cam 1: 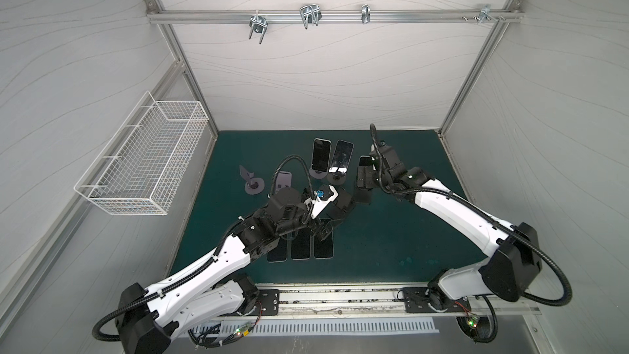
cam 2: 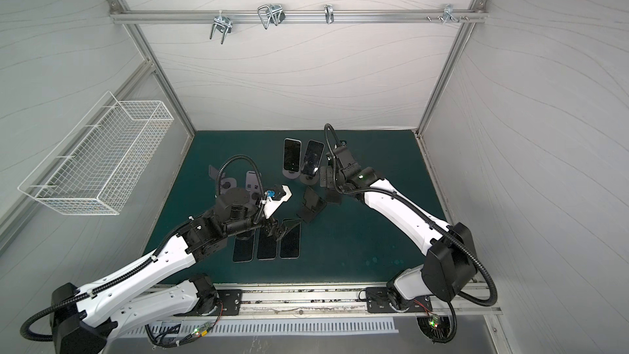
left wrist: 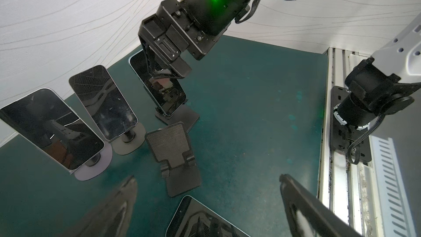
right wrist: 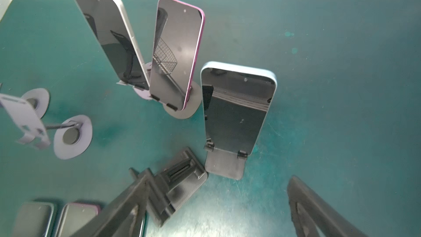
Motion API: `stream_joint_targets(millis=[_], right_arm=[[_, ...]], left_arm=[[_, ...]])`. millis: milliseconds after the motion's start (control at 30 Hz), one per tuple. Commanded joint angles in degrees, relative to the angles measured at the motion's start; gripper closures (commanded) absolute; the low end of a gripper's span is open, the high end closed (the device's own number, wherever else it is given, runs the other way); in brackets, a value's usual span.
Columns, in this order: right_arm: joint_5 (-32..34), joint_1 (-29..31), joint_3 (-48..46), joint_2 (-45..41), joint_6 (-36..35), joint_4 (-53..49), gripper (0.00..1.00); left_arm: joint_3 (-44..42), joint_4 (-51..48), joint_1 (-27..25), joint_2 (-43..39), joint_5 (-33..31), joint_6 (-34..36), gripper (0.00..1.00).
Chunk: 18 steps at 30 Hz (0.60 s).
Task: Remove the phone from the phone stand
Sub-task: 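Move the right gripper toward the black-stand phone while the left gripper settles, then lower the open right gripper over the mint-framed phone's top edge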
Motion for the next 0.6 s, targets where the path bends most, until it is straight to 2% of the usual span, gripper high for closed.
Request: stream_joint_targets(millis=[0, 233, 567], right_arm=[[3.9, -0.3, 1.2, 0.6, -0.1, 3.1, 0.03], [3.9, -1.9, 1.9, 2.7, -0.3, 4.1, 0.03], [2.0, -2.7, 4.1, 6.5, -1.2, 5.3, 0.03]], left_arm=[[0.9, 2.8, 0.5, -0.4, -0.8, 0.7, 0.01], [-0.6, 4.4, 0.5, -2.2, -1.6, -2.1, 0.02], [-0.6, 4.9, 0.6, -3.9, -2.5, -1.7, 0.01]])
